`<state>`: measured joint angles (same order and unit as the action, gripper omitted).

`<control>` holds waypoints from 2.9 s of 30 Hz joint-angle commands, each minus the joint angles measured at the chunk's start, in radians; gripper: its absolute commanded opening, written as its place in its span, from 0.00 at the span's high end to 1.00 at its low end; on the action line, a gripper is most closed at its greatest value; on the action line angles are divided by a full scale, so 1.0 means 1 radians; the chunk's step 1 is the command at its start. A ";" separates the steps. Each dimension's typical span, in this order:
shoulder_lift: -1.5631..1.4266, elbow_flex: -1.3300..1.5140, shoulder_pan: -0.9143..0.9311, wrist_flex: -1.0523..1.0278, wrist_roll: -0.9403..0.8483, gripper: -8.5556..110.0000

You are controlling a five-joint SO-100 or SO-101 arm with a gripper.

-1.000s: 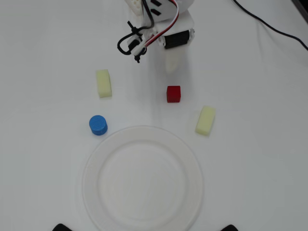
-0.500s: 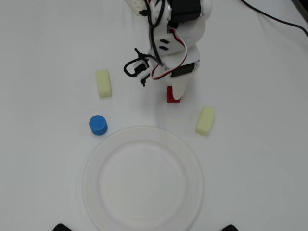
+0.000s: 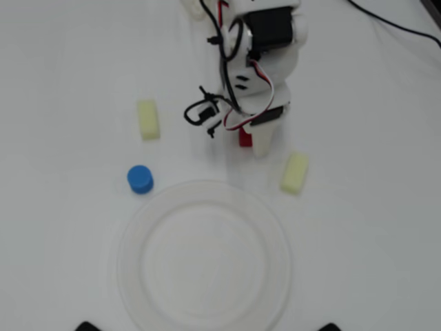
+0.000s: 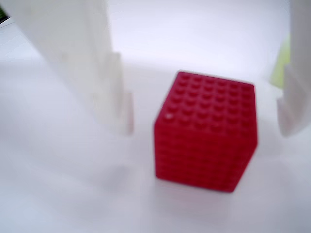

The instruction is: Grasp a red block and put it in the dish.

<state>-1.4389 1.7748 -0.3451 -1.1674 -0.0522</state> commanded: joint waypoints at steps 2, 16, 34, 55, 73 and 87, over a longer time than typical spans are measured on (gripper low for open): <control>0.015 -0.061 -0.009 0.020 0.009 0.73; -0.031 -0.081 0.011 0.044 -0.023 0.93; -0.183 -0.198 0.206 0.356 -0.213 0.93; 0.273 -0.572 0.210 0.390 -0.129 0.93; 0.305 -0.632 0.227 0.281 -0.123 0.87; 0.305 -0.716 0.229 0.170 -0.118 0.77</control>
<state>-1.1229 1.1597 -0.1181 -0.9863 -0.1764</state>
